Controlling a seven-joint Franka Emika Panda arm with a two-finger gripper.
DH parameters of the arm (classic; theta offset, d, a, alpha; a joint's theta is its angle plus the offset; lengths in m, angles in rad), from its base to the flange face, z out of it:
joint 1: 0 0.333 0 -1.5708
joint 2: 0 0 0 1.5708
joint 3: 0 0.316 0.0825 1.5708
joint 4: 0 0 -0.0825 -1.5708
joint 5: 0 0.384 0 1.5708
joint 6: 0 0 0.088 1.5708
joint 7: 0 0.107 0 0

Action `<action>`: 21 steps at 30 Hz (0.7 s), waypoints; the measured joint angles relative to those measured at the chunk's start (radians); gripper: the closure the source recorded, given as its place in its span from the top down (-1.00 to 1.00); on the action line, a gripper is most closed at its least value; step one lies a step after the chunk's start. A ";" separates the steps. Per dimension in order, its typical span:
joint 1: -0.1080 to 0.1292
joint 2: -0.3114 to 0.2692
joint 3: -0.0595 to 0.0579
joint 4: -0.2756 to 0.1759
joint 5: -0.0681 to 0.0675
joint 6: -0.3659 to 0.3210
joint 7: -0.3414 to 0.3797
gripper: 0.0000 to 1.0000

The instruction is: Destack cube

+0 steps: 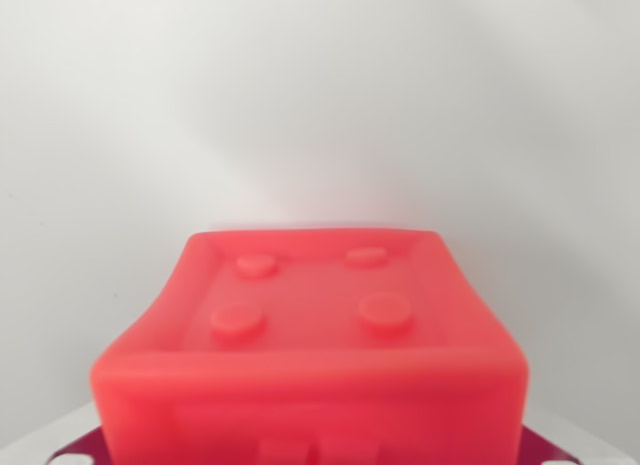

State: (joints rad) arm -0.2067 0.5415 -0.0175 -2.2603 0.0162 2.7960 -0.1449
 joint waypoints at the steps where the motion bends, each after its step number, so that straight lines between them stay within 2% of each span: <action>1: 0.000 0.002 0.000 0.001 0.000 0.001 0.000 -1.00; 9: -0.001 0.011 0.001 0.005 0.000 0.007 0.000 -1.00; 10: -0.001 0.011 0.001 0.005 0.000 0.007 0.000 1.00; 21: -0.001 0.011 0.001 0.005 0.000 0.008 0.000 1.00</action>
State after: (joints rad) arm -0.2080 0.5527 -0.0162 -2.2554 0.0162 2.8035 -0.1449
